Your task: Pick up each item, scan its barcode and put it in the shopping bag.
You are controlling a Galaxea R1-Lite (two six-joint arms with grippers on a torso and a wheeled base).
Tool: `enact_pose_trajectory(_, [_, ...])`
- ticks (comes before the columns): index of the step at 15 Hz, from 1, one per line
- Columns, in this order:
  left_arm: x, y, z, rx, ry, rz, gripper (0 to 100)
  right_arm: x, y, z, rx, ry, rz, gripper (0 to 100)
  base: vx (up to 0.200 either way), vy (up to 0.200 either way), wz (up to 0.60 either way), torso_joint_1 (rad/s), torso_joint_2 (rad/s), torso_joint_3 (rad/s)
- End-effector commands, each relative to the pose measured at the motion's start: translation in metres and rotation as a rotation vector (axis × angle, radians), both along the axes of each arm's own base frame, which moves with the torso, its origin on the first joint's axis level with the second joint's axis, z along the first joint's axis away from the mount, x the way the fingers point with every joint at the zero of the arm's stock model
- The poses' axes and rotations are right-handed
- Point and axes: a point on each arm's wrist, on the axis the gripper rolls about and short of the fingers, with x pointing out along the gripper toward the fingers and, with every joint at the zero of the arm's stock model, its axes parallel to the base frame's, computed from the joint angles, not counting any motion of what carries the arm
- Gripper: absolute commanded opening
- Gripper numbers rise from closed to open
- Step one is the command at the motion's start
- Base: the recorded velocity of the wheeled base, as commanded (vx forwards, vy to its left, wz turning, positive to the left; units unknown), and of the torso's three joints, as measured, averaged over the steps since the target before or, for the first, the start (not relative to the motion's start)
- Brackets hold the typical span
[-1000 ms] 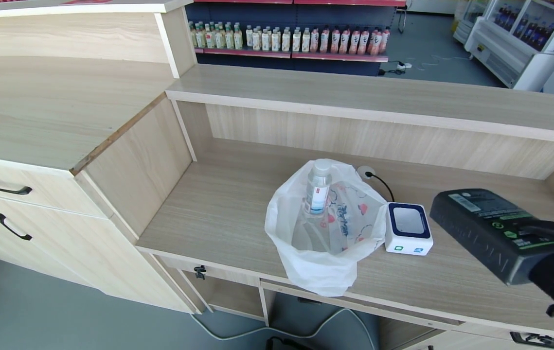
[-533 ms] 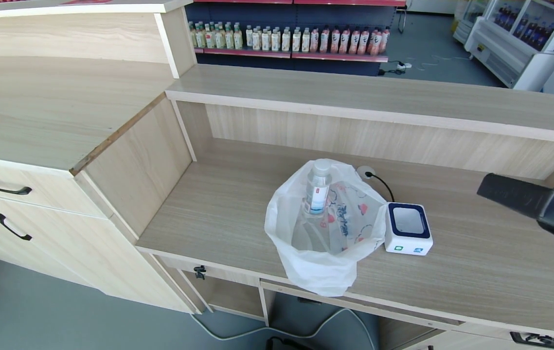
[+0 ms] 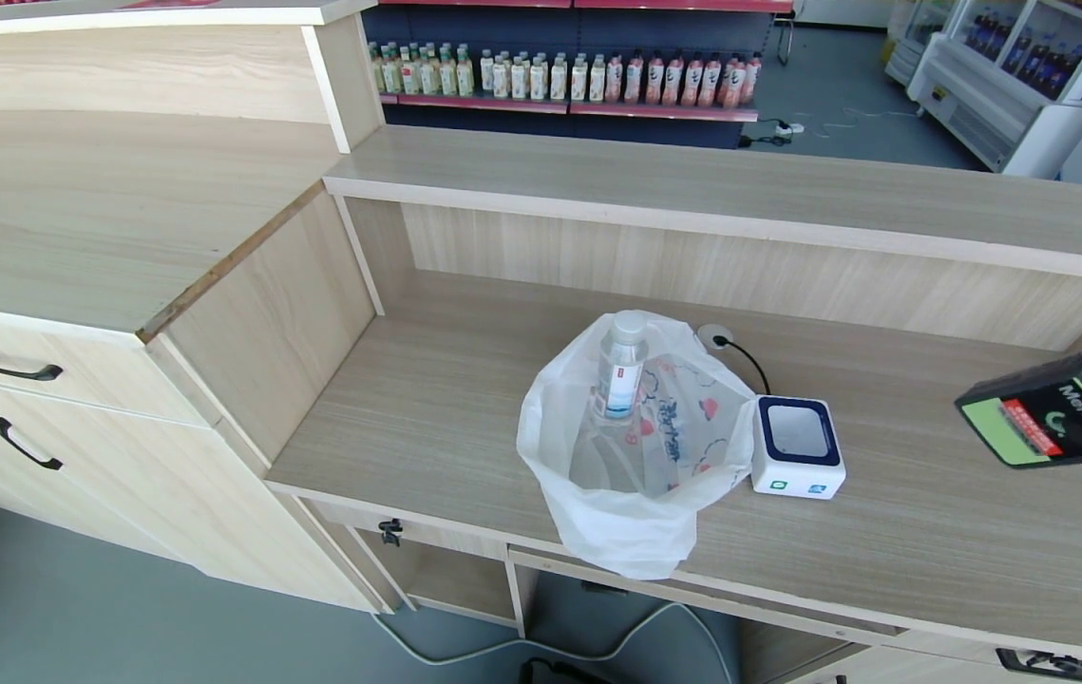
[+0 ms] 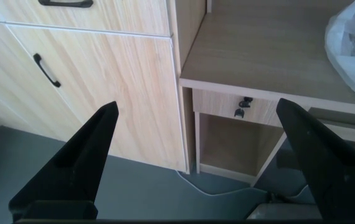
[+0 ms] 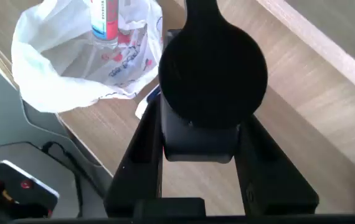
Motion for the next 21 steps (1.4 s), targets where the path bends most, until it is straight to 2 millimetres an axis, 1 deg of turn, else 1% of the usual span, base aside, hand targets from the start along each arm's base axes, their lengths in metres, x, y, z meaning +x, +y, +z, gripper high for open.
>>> enact_pose_trajectory(1, [0.000,0.000,0.000,0.000,-0.001,0.001,100,0.014,-0.007,-0.003,0.159,0.092,-0.093,0,0.000,0.000,0.00,0.000,0.00,0.000])
enact_pose_trajectory(2, [0.000,0.000,0.000,0.000,-0.001,0.000,100,0.025,-0.012,-0.003,0.342,0.161,-0.124,0,0.000,0.000,0.00,0.000,0.00,0.000])
enact_pose_trajectory(4, [0.000,0.000,0.000,0.000,-0.001,0.000,100,0.040,-0.013,-0.006,0.513,0.229,-0.131,0,0.000,0.000,0.00,0.000,0.00,0.000])
enact_pose_trajectory(6, [0.000,0.000,0.000,0.000,-0.001,0.000,100,0.055,-0.016,-0.015,0.607,0.284,-0.161,0,0.000,0.000,0.00,0.000,0.00,0.000])
enact_pose_trajectory(8, [0.000,0.000,0.000,0.000,-0.001,0.000,100,0.072,-0.019,-0.029,0.692,0.363,-0.172,0,0.000,0.000,0.00,0.000,0.00,0.000])
enact_pose_trajectory(9, [0.000,0.000,0.000,0.000,-0.001,0.000,100,0.076,-0.020,-0.031,0.698,0.372,-0.172,0,0.000,0.000,0.00,0.000,0.00,0.000])
enact_pose_trajectory(10, [0.000,0.000,0.000,0.000,-0.001,0.000,100,0.087,-0.019,-0.041,0.701,0.407,-0.159,0,0.000,0.000,0.00,0.000,0.00,0.000])
enact_pose_trajectory(12, [0.000,0.000,0.000,0.000,-0.001,0.000,100,0.103,-0.021,-0.057,0.694,0.440,-0.156,0,0.000,0.000,0.00,0.000,0.00,0.000])
enact_pose_trajectory(15, [0.000,0.000,0.000,0.000,-0.001,0.000,100,0.127,-0.028,-0.068,0.692,0.434,-0.155,0,0.000,0.000,0.00,0.000,0.00,0.000])
enact_pose_trajectory(17, [0.000,0.000,0.000,0.000,-0.001,0.000,100,0.136,-0.027,-0.071,0.694,0.448,-0.145,0,0.000,0.000,0.00,0.000,0.00,0.000])
enact_pose_trajectory(21, [0.000,0.000,0.000,0.000,-0.001,0.000,100,0.144,-0.018,-0.076,0.689,0.475,-0.113,0,0.000,0.000,0.00,0.000,0.00,0.000])
